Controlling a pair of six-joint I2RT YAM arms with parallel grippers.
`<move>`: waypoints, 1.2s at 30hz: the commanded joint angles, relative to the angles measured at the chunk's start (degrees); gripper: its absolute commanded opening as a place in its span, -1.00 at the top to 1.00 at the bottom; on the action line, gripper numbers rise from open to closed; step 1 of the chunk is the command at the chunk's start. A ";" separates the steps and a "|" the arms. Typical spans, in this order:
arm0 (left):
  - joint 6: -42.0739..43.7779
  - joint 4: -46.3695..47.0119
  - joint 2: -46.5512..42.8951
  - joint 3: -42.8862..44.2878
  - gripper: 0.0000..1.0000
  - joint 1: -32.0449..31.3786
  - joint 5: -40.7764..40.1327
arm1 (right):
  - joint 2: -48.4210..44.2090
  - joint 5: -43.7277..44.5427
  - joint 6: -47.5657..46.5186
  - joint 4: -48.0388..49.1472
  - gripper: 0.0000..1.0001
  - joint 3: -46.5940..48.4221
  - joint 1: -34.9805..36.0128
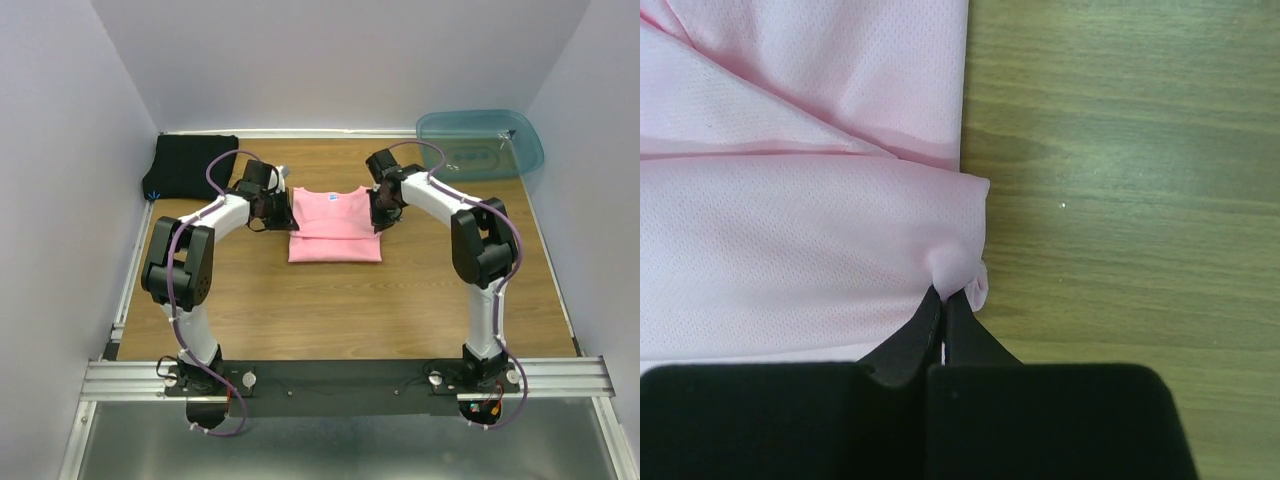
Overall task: Fold and stack the t-shirts
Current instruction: Fold the tshirt
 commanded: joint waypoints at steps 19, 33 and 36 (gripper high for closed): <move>-0.90 2.36 0.79 -3.84 1.00 0.98 -7.69 | -1.38 1.41 0.66 5.74 0.99 -5.14 -1.83; -4.68 -2.39 -12.63 -21.76 1.00 -6.65 -8.66 | -17.62 -9.73 8.39 6.72 0.99 -30.61 -1.48; -8.10 -2.66 -16.69 -27.12 1.00 -11.49 -7.87 | -22.98 -12.56 10.07 5.93 0.99 -38.00 -0.60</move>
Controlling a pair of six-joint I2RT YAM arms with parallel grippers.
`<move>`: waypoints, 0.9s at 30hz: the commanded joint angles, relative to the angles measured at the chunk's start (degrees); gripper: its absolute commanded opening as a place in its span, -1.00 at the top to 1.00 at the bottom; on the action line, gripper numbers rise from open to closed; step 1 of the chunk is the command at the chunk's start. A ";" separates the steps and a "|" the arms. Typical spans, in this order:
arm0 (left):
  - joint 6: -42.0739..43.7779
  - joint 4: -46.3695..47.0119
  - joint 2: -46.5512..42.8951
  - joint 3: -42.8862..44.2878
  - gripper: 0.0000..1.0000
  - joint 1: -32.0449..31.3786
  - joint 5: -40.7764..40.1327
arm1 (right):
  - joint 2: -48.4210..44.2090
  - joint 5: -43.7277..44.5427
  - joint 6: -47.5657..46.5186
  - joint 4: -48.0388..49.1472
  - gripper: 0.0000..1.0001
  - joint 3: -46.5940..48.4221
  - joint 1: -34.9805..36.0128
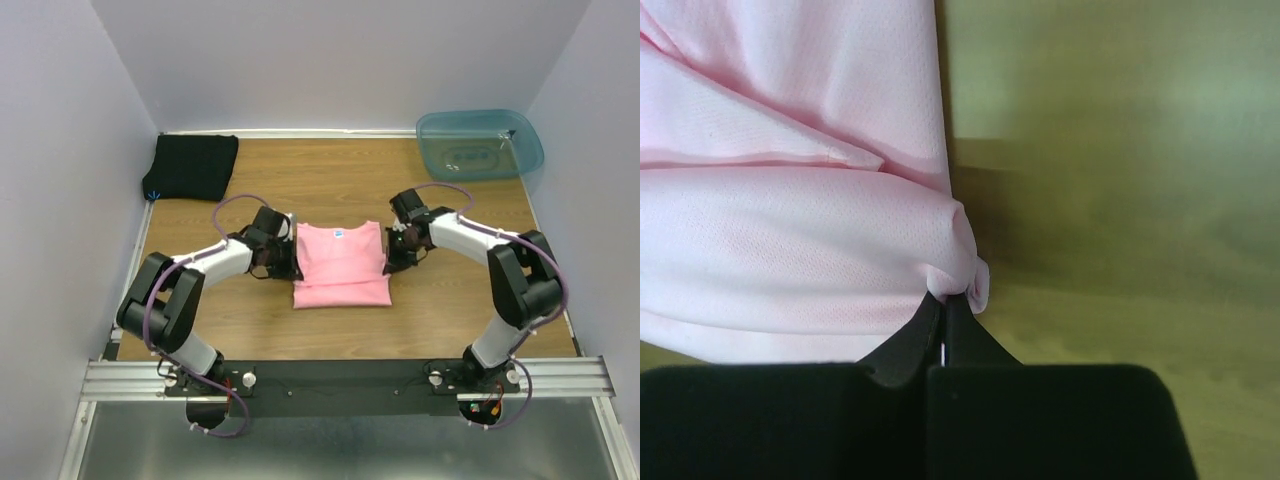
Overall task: Fold and stack the t-shirts
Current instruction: Fold the tshirt
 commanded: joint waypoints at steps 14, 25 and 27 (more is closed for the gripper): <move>-5.97 -20.58 -25.00 0.23 1.00 -7.10 -8.54 | -20.94 1.64 0.56 -22.87 0.99 2.82 0.12; -5.97 -23.57 -30.28 4.28 1.00 -7.10 -7.93 | -22.88 1.37 0.38 -27.54 0.99 7.57 0.12; -5.88 -23.83 -30.28 4.81 1.00 -7.10 -8.10 | -22.70 1.46 0.38 -27.80 0.99 8.88 0.12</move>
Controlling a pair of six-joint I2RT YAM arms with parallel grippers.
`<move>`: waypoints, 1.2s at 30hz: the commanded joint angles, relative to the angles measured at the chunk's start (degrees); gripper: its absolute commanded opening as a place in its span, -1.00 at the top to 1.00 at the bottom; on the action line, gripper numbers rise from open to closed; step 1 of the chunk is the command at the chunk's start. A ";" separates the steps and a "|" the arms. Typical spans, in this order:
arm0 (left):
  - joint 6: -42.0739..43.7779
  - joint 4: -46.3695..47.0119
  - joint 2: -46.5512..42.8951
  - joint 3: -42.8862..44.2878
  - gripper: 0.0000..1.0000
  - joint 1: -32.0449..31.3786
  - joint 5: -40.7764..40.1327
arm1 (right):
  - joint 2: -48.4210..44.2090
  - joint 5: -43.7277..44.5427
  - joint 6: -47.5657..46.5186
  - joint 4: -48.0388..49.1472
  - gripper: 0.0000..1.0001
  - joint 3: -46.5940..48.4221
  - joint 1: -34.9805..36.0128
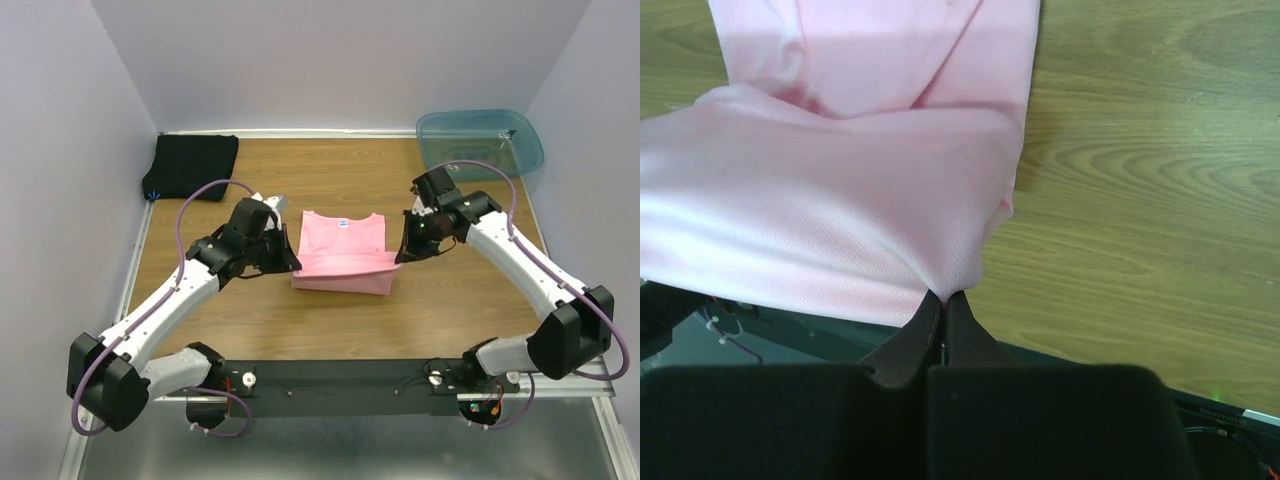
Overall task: Fold and stack the t-shirts
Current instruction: Fold the tshirt
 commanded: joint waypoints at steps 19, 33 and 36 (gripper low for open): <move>4.58 -4.74 1.69 4.21 1.00 3.31 -1.30 | 6.87 4.70 -5.03 -7.63 0.99 13.51 -0.51; 13.11 8.97 24.81 10.62 1.00 10.88 -0.33 | 25.42 6.54 -10.75 2.22 0.99 18.87 -3.59; 13.37 10.73 29.04 11.94 1.00 11.05 -0.24 | 28.33 6.90 -11.19 4.33 0.99 18.52 -4.38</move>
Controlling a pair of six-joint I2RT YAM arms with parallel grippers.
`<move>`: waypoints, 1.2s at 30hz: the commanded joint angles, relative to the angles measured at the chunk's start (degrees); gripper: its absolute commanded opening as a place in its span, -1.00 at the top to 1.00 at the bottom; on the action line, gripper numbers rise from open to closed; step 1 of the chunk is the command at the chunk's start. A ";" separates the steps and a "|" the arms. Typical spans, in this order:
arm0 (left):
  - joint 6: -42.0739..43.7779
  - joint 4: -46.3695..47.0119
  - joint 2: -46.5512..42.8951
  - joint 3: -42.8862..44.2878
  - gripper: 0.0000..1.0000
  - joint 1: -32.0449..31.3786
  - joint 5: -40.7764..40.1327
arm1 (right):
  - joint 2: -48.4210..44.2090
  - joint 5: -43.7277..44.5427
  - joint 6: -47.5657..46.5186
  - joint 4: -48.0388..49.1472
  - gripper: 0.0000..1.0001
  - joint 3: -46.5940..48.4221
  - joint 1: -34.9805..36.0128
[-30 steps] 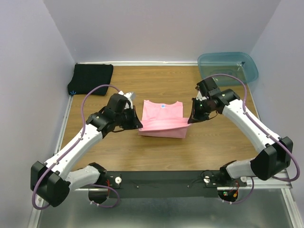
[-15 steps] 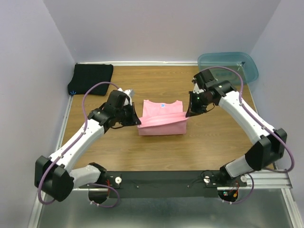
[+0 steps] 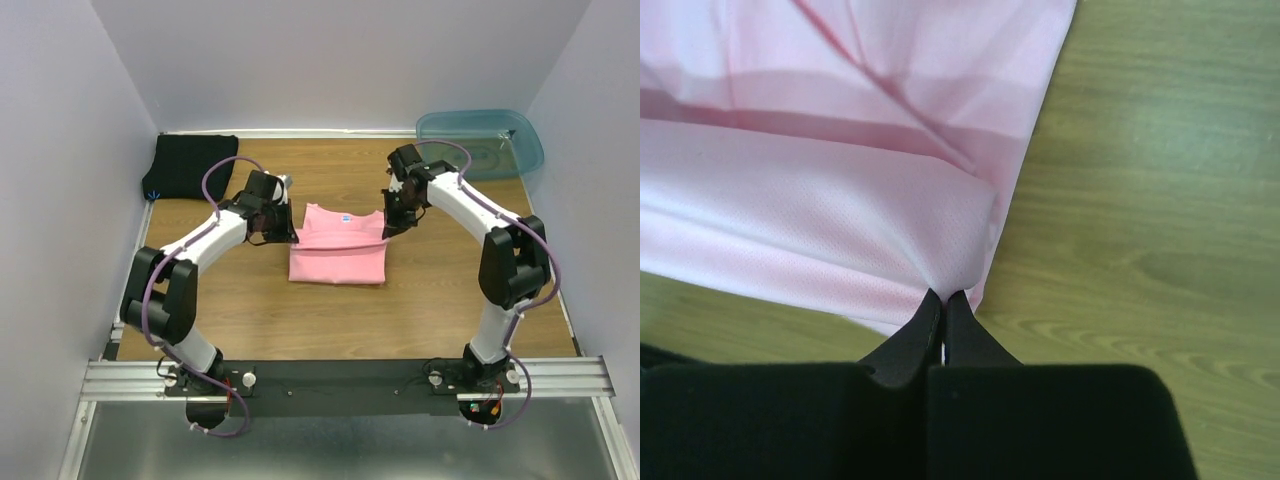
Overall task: Fold and stack the t-shirts
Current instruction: Fold the tshirt
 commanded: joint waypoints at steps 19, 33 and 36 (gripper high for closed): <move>6.62 6.21 6.46 7.67 1.00 -1.64 1.04 | -4.92 12.28 1.93 7.75 0.99 -10.07 -4.02; 6.62 10.87 16.65 11.62 1.00 -2.96 0.61 | -3.08 17.12 5.79 15.75 0.99 -19.57 -4.02; 6.79 12.10 18.32 12.32 1.00 -3.04 -0.36 | -2.73 17.47 6.93 17.50 0.99 -21.06 -4.11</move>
